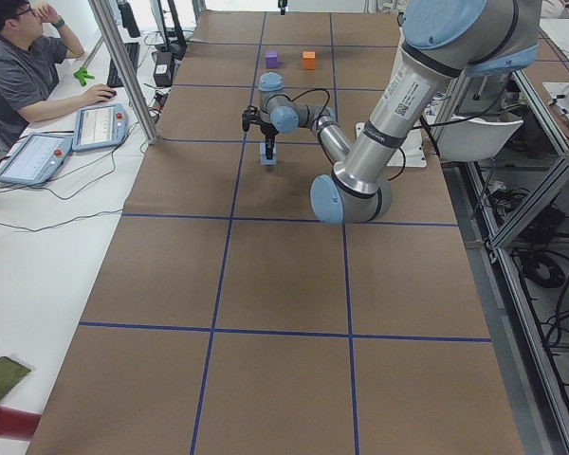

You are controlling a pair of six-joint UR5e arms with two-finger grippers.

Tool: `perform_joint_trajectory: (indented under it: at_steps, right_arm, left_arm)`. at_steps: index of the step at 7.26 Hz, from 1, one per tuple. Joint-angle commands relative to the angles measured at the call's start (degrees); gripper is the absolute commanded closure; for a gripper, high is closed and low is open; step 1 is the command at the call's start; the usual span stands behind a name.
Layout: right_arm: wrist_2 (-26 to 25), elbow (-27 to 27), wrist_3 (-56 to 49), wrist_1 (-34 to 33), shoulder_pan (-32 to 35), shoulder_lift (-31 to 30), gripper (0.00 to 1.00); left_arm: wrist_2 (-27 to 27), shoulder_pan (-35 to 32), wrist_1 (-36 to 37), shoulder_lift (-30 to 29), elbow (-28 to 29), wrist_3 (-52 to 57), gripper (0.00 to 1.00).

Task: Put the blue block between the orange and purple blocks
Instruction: 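Carry the light-blue cube with the left gripper to the table center, then open the left gripper and raise it away from the cube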

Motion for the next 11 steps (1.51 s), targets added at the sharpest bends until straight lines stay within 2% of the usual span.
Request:
perform_joint_trajectory:
  at_steps: [1, 2, 3, 4, 5, 6, 7, 8, 10, 11]
  right_arm:
    - [0.1, 0.0, 0.0, 0.1, 0.0, -0.1, 0.0]
    - [0.0, 0.0, 0.0, 0.1, 0.0, -0.1, 0.0]
    - [0.0, 0.0, 0.0, 0.1, 0.0, -0.1, 0.0]
    - [0.0, 0.0, -0.1, 0.1, 0.0, -0.1, 0.0]
    - [0.1, 0.0, 0.0, 0.1, 0.0, -0.1, 0.0]
    - [0.4, 0.7, 0.4, 0.0, 0.0, 0.6, 0.0]
    - [0.7, 1.3, 5.6, 0.0, -1.7, 2.8, 0.0]
    - [0.5, 2.5, 12.7, 0.0, -5.7, 5.6, 0.0]
    - [-1.3, 4.3, 29.8, -0.1, -14.5, 14.3, 0.0]
    - [-6.3, 4.9, 39.3, -0.2, -21.2, 19.1, 0.0]
  left_arm:
    - [2.0, 3.2, 0.1, -8.9, 8.0, -1.1, 0.63]
    - [2.0, 3.6, 0.0, -9.1, 8.6, -1.0, 0.58]
    - [3.4, 4.2, 0.0, -9.1, 8.6, -0.7, 0.34]
    - [7.1, 5.7, 0.0, -9.0, 8.5, -0.6, 0.01]
    - [7.9, 5.4, -0.5, -9.1, 7.5, -0.3, 0.01]
    - [6.4, 2.8, -0.3, -9.1, 3.6, 0.0, 0.01]
    - [-2.3, -2.4, 0.0, -6.4, 0.4, 0.2, 0.01]
    - [-9.3, -7.4, 0.2, -2.4, -1.8, 6.2, 0.01]
    - [-10.5, -14.0, 0.1, 12.0, -8.6, 22.9, 0.01]
    - [-10.5, -18.2, 0.1, 17.8, -9.8, 32.1, 0.01]
